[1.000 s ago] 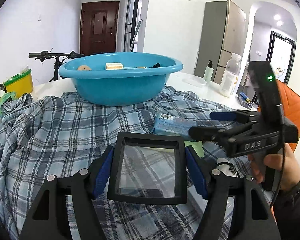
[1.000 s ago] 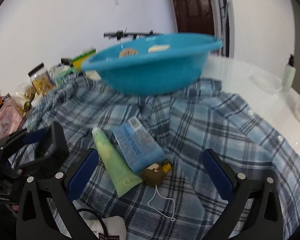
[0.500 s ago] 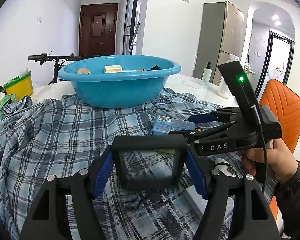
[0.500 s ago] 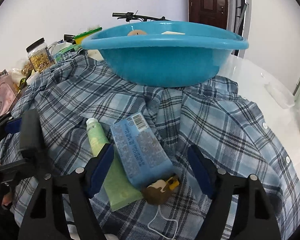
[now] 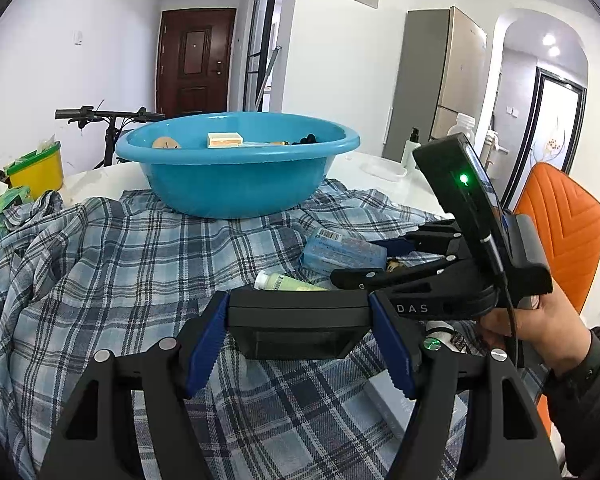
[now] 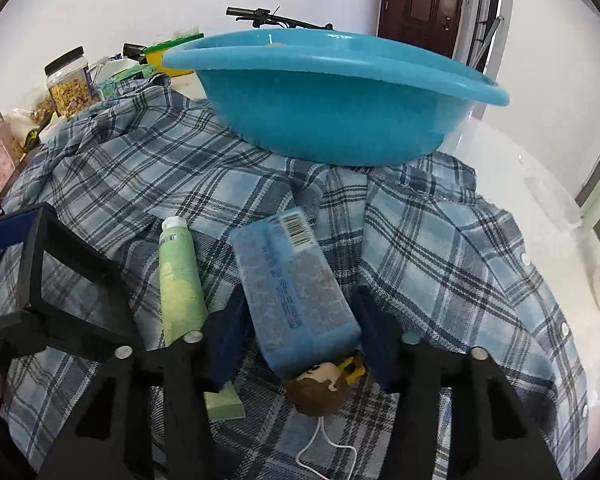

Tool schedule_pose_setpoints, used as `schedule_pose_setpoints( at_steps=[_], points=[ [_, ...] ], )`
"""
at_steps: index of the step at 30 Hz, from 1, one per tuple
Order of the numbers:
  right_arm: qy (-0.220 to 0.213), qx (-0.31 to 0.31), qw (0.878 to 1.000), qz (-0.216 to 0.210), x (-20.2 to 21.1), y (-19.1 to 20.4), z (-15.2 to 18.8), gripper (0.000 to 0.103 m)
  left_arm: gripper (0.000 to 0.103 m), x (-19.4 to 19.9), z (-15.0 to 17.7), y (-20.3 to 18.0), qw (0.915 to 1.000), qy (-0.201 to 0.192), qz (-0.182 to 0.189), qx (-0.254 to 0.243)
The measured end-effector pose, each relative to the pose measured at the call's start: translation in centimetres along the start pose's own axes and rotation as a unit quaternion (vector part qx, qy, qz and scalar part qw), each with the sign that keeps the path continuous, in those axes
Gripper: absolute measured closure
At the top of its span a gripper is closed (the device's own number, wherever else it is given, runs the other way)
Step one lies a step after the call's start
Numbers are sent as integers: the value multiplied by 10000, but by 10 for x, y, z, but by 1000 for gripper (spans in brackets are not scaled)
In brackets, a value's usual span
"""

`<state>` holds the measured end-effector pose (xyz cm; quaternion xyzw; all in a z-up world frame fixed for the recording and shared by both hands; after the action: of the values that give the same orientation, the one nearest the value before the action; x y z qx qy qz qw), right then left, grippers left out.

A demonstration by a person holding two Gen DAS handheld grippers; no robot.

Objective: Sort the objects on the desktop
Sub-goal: 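Close the left gripper on the mirror while the right gripper grasps the blue soap box, then carry the mirror into the turquoise basin with left while right lifts the soap box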

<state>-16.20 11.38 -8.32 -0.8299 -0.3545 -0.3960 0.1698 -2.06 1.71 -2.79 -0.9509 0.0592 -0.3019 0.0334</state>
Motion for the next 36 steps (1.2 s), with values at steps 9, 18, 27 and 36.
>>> schedule_pose_setpoints(
  at_steps=[9,18,27,36],
  points=[
    [-356,-296,9989,-73,13,-10,-3,63,31,12,-5,6,9990,-359,148,214],
    [-605,-402,9973,97,23,-15,-5,63,31,22,-27,5,9974,-654,-309,-47],
    [-756,-477,9959,128,28,-19,-3,63,31,32,-103,9,9897,-1132,-862,-176],
    [-844,-545,9947,212,31,-21,-2,63,31,-11,-167,31,9819,-1533,-1108,-28]
  ],
)
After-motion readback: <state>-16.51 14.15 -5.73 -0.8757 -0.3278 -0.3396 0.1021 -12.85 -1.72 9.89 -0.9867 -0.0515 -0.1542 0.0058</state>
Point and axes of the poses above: each gripper's, at about its wrist camera, not at the fingertips, and x roughly against the way its jaws point, y to its left, z to its underside, the point moved 5 cm from there along -x, roughly the way its jaws point, and after that the axes turned 3 degrees about -z, right-handed, at the moved point
